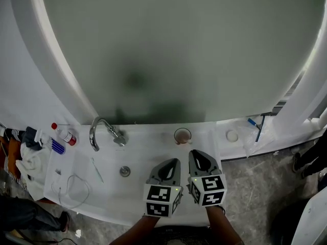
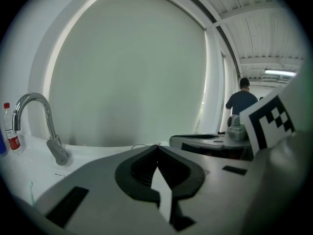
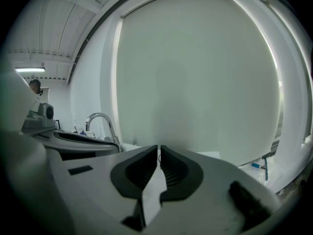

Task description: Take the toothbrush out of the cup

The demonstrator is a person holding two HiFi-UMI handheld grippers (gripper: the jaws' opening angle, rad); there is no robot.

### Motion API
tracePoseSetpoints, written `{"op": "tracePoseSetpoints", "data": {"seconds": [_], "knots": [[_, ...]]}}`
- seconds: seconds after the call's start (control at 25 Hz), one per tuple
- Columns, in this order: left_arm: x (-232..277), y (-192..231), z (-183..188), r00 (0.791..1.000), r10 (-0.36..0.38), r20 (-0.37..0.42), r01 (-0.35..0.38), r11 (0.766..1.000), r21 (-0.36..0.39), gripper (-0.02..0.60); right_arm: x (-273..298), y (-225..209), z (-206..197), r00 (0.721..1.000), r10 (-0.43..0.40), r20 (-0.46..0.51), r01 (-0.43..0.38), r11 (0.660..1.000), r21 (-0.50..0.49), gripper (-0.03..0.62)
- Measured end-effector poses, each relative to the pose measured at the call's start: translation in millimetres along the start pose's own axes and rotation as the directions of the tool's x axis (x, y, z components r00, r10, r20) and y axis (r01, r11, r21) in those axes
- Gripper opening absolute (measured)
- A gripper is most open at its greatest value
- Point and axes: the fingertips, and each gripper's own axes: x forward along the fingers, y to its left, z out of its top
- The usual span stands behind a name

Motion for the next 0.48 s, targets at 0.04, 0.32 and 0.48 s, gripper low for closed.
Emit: {"op": "tracePoseSetpoints", "data": {"seconds": [0.04, 0.32, 0.48], "knots": [[3.0, 0.5, -1.3, 1.0, 0.002, -0.004, -0.002, 1.0, -0.002, 0.009, 2.4, -3.2, -1.8, 1.0, -0.002, -0.002, 0.002, 1.0, 0.005, 0.012], [21.2, 5.7, -6.1, 0.999, 0.018, -0.03, -0.018, 1.0, -0.004, 0.009, 26.0, -16.8, -13.0, 0.999, 0.022, -0.027, -0.023, 0.999, -0.023, 0.097], [30.6, 8.9, -10.0, 0.999, 0.021, -0.047, -0.022, 1.0, 0.0, 0.009, 42.3, -20.3, -26.2, 0.997, 0.049, -0.056, -0.05, 0.999, -0.011, 0.107]]}}
